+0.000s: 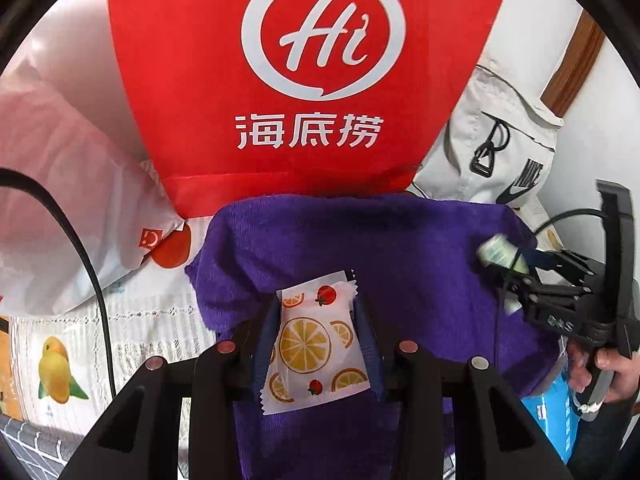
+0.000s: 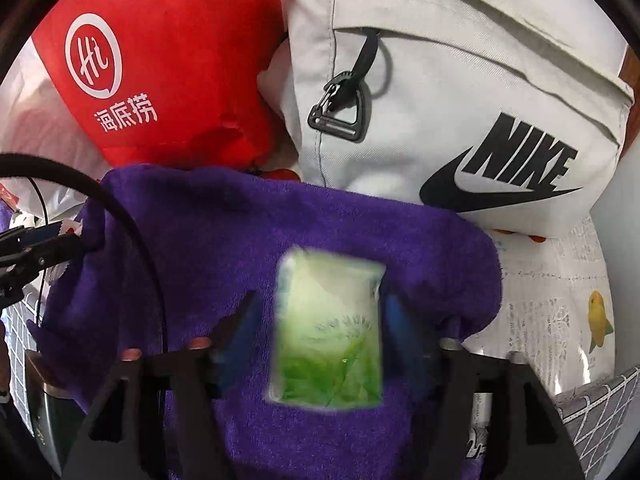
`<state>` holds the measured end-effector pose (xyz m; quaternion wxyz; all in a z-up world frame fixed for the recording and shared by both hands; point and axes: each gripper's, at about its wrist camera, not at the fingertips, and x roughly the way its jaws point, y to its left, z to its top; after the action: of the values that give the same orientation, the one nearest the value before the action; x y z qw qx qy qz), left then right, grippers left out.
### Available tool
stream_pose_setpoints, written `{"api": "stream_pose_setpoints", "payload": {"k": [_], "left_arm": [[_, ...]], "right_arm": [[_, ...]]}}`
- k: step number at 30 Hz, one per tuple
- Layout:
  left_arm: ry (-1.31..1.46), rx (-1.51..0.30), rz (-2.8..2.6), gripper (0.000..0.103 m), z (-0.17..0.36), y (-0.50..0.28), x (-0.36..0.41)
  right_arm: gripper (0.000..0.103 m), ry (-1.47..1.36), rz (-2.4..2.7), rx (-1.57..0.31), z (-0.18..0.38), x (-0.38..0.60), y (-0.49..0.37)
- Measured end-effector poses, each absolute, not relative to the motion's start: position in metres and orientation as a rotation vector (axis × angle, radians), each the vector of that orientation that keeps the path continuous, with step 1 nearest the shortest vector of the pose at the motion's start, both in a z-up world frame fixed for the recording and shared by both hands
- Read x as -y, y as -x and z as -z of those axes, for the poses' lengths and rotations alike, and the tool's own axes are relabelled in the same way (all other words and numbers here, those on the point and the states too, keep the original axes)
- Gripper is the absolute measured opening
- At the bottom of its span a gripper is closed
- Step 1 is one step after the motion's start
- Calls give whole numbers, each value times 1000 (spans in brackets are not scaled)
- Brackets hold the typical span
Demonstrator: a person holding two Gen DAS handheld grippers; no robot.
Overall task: Organize soft objects
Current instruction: 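Open the right tool over the purple towel while the left tool releases the orange-print packet, then move the right tool to the black watch strap while the left tool reaches the white glove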
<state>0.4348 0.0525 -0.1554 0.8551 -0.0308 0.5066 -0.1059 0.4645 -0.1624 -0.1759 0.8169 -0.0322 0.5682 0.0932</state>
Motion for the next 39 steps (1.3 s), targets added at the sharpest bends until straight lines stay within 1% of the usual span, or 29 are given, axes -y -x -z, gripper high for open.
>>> {"api": "stream_pose_setpoints", "payload": {"k": [1,8,11,12,13,14,15,18,22,27,33,39], "left_arm": [[62,-1070,219,37,158,-439,-51],[58,-1077,196,38,170,-456,-45],[72,-1073,194,40,172,-459,-47],[81,-1068,198,46,172,-461,-48],[92,-1056,200,63,171,-462,-48],[93,-1046,197,70,170,-463,-49],[89,-1039,191,73,168,-464,-50],[94,-1011,186,73,162,-461,-54],[114,-1022,178,73,153,-453,-62],[76,-1021,165,73,139,-435,-60],[46,-1008,166,73,119,-403,-56],[12,-1013,178,73,107,-357,-50]], "right_arm": [[83,75,-198,-1203,175,162,-464],[83,80,-219,-1155,150,162,-441],[83,93,-227,-1123,134,162,-424],[83,91,-231,-1115,130,162,-419],[83,87,-239,-1108,126,162,-414],[83,84,-245,-1105,123,162,-410],[83,82,-251,-1101,120,163,-404],[83,82,-260,-1091,110,161,-399],[83,78,-277,-1083,100,162,-388],[83,73,-282,-1070,84,165,-363],[83,41,-303,-1052,68,167,-322],[83,45,-363,-1062,65,157,-273]]}}
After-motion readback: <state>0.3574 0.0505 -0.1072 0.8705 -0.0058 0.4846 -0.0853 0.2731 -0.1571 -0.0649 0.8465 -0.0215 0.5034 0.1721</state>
